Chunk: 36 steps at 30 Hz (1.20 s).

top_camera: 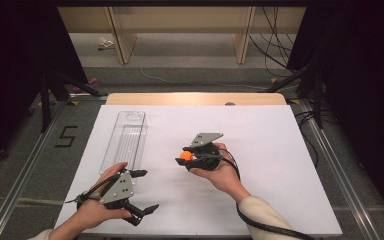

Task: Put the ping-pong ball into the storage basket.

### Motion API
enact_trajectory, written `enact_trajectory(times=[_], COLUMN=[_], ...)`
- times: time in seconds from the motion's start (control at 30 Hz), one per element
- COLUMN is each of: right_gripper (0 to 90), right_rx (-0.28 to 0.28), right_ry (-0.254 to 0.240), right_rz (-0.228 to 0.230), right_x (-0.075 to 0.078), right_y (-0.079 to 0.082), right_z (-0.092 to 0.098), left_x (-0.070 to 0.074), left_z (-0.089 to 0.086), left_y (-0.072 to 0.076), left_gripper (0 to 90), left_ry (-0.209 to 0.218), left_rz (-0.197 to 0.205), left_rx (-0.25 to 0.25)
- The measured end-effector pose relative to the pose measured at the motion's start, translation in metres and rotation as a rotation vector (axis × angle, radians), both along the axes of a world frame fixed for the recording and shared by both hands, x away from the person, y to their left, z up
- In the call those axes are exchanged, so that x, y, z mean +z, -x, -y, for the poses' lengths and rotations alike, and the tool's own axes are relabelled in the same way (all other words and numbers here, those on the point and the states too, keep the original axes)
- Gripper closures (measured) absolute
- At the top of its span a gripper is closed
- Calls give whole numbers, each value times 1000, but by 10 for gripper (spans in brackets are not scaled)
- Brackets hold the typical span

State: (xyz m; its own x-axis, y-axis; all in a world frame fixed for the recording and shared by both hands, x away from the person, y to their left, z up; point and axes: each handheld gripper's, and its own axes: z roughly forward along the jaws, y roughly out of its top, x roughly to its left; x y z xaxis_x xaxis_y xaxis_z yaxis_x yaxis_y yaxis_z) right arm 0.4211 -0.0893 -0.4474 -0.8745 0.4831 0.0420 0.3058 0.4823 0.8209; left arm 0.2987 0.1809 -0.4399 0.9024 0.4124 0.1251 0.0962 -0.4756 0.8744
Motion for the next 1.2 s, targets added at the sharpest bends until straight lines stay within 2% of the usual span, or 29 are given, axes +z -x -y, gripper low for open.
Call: enact_trajectory(times=[1.2], right_gripper=[513], right_rx=[6], right_ry=[-22], right_rz=[-4], right_x=[3], right_y=[-8], right_z=[-12], left_x=[0], left_z=[0], left_y=[0], left_gripper=[0], left_ry=[-6], left_rz=[-3], left_rx=[-4])
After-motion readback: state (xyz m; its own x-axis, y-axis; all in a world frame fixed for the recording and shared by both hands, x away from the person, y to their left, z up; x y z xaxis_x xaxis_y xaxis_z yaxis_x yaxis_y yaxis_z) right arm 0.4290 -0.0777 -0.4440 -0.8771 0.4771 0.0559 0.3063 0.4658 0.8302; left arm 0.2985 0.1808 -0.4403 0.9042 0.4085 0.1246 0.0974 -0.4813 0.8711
